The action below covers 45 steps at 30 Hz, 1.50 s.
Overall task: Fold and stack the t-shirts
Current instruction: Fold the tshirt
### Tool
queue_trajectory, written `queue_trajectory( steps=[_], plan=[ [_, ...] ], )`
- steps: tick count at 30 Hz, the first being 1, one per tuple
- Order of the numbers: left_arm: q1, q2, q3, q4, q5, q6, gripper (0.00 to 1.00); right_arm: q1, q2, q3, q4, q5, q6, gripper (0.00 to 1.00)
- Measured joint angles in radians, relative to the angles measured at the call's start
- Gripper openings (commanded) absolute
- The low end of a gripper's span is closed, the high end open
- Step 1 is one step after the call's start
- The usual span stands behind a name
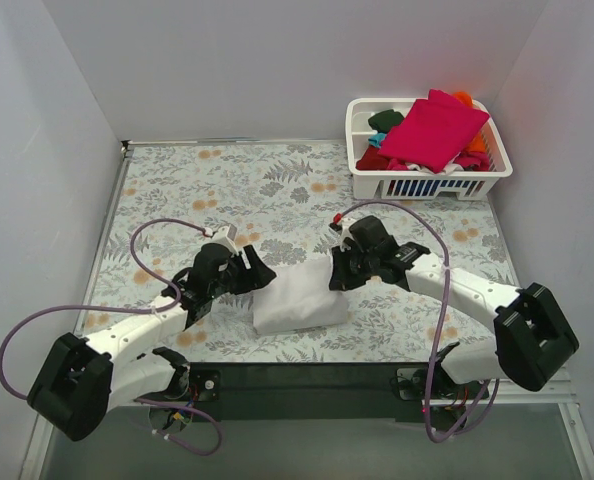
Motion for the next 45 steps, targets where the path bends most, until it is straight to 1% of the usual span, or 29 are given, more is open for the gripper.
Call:
queue_trajectory(
  steps=[6, 10, 16, 20, 21, 22, 24, 25, 27, 28, 31, 35, 45],
  plan=[
    [-0.006, 0.041, -0.013, 0.066, 0.011, 0.031, 0.63, 0.000, -0.065, -0.042, -0.002, 0.031, 0.018, 0.01],
    [-0.006, 0.103, -0.016, 0.105, 0.015, 0.054, 0.64, 0.000, -0.087, -0.058, 0.001, 0.053, 0.032, 0.01],
    [-0.011, 0.192, -0.017, 0.142, 0.021, 0.068, 0.64, 0.001, -0.092, -0.101, -0.004, 0.079, 0.051, 0.01],
    [-0.012, 0.209, -0.017, 0.142, 0.019, 0.066, 0.61, 0.000, -0.089, -0.125, -0.007, 0.091, 0.067, 0.01],
    [-0.012, 0.209, -0.017, 0.142, 0.018, 0.066, 0.59, 0.001, -0.087, -0.129, -0.010, 0.092, 0.069, 0.04],
    [-0.012, 0.209, -0.017, 0.142, 0.016, 0.066, 0.58, 0.001, -0.082, -0.131, -0.010, 0.093, 0.071, 0.19],
    [-0.013, 0.209, -0.017, 0.142, 0.014, 0.066, 0.55, 0.000, -0.071, -0.132, -0.012, 0.097, 0.074, 0.37],
    [-0.013, 0.209, -0.017, 0.142, 0.014, 0.065, 0.54, 0.000, -0.067, -0.132, -0.013, 0.102, 0.074, 0.49],
    [-0.013, 0.209, -0.018, 0.142, 0.014, 0.066, 0.53, 0.001, -0.057, -0.127, -0.019, 0.109, 0.068, 0.56],
    [-0.013, 0.209, -0.018, 0.142, 0.014, 0.066, 0.51, 0.001, -0.051, -0.120, -0.024, 0.114, 0.064, 0.60],
    [-0.013, 0.209, -0.018, 0.143, 0.014, 0.066, 0.47, 0.000, -0.026, -0.088, -0.027, 0.135, 0.058, 0.63],
    [-0.013, 0.210, -0.018, 0.153, 0.014, 0.067, 0.42, 0.000, 0.005, -0.043, -0.024, 0.159, 0.054, 0.62],
    [-0.023, 0.269, -0.015, 0.190, 0.019, 0.082, 0.40, 0.001, -0.017, -0.029, -0.027, 0.188, 0.060, 0.62]
  ],
)
